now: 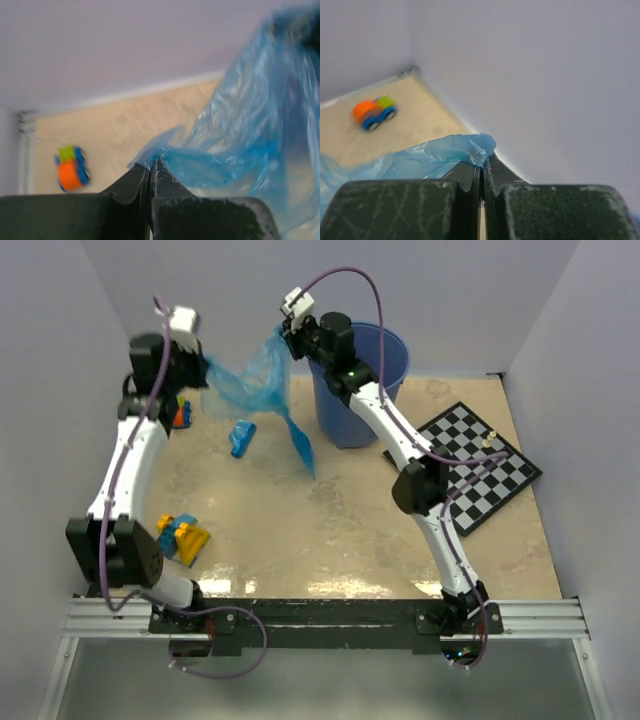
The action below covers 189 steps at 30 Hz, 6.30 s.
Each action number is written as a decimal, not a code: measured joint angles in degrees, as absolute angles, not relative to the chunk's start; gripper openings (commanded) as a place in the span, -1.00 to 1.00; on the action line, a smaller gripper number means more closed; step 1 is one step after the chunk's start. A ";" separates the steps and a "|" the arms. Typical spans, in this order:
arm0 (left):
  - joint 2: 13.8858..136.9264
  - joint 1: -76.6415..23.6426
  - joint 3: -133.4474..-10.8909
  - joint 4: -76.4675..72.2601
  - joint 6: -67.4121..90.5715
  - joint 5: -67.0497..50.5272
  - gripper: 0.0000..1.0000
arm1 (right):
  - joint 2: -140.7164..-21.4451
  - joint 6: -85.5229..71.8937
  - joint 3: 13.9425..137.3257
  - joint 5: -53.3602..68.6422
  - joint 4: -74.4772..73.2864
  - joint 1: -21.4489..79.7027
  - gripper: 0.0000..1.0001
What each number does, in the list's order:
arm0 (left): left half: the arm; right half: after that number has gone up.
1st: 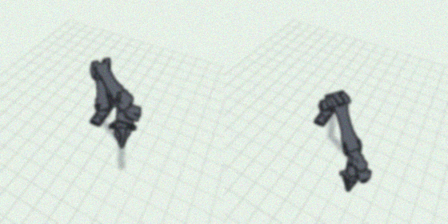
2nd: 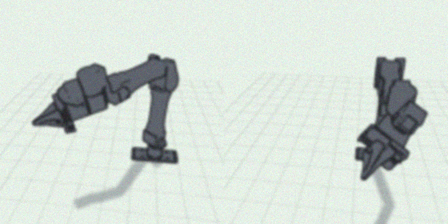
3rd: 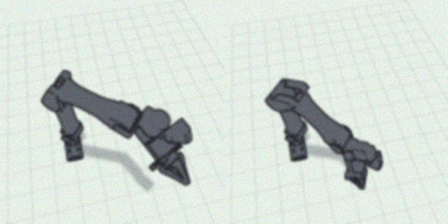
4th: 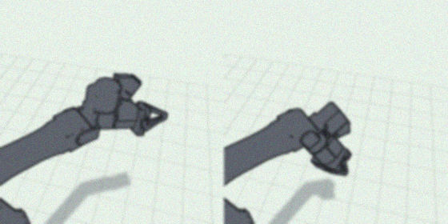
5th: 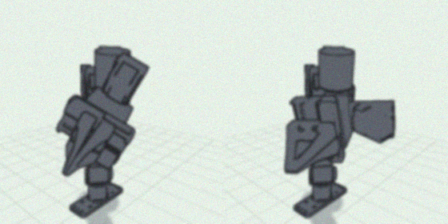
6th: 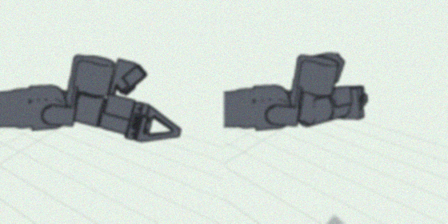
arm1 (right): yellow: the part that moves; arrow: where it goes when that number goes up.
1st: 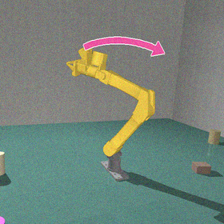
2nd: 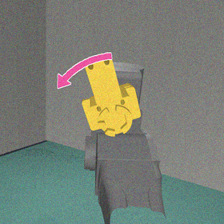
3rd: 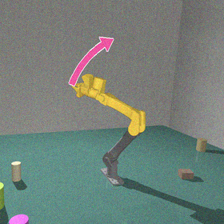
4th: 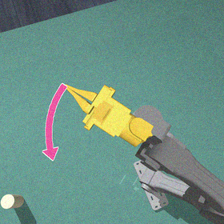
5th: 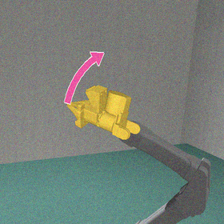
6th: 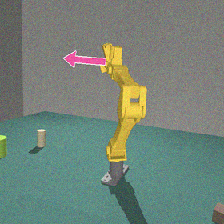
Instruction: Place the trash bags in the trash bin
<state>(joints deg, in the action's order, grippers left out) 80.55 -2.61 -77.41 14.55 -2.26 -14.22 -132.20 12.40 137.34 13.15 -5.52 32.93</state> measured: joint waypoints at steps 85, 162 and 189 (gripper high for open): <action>35.92 -27.83 -47.05 29.34 -35.51 -26.44 -1.00 | -64.27 49.80 60.45 24.51 -4.60 31.92 -1.00; 82.96 -4.91 -116.27 -27.18 -14.37 -5.13 -1.00 | -134.56 56.51 147.39 25.30 57.23 46.28 -1.00; 49.41 -16.47 -58.87 36.29 -23.44 -24.23 -1.00 | -69.04 46.06 69.04 24.62 -6.17 27.22 -1.00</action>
<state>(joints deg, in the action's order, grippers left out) 49.41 -16.47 -58.87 36.29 -23.44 -24.23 -69.04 46.06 69.04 24.62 -6.17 27.22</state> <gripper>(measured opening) 0.009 0.004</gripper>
